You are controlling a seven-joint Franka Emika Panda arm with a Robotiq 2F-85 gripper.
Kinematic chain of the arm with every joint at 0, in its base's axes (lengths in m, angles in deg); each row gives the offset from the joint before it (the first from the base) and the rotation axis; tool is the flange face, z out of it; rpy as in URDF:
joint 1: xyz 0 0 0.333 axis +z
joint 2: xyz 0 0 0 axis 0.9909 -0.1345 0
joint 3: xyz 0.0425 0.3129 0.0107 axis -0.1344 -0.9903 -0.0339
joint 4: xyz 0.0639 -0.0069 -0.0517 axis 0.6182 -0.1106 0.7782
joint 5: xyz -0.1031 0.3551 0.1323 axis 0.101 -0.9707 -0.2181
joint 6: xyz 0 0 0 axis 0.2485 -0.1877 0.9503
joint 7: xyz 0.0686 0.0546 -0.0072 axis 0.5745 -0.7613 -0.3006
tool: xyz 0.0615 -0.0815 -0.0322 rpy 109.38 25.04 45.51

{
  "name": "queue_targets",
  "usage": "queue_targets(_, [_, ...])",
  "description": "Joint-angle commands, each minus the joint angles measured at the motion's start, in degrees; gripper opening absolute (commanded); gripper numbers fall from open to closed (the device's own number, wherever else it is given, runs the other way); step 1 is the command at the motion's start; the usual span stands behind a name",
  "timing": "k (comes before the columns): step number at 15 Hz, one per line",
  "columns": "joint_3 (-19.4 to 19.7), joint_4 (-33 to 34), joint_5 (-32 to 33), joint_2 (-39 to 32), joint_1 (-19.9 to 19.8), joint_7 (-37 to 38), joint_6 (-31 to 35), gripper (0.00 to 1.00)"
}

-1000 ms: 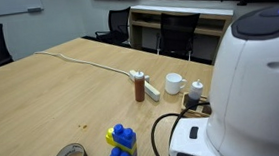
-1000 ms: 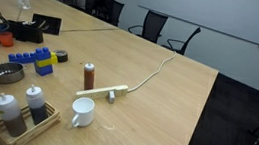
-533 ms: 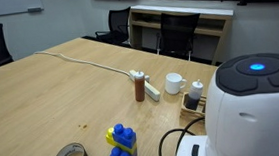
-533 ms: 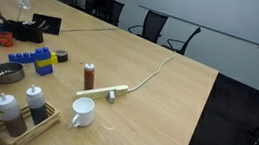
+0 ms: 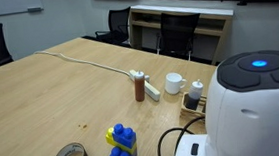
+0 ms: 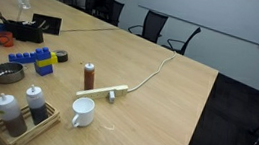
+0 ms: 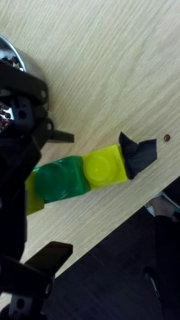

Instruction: Get the small yellow building block and put it on top of the building blocks on the left

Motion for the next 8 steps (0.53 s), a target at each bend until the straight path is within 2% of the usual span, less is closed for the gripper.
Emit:
queue_targets(1, [-1.0, -1.2, -1.1, 1.3, -1.0, -1.5, 0.9, 1.00])
queue_targets(8, [-2.2, -1.5, -1.9, 3.0, -1.6, -1.9, 1.1, 1.00])
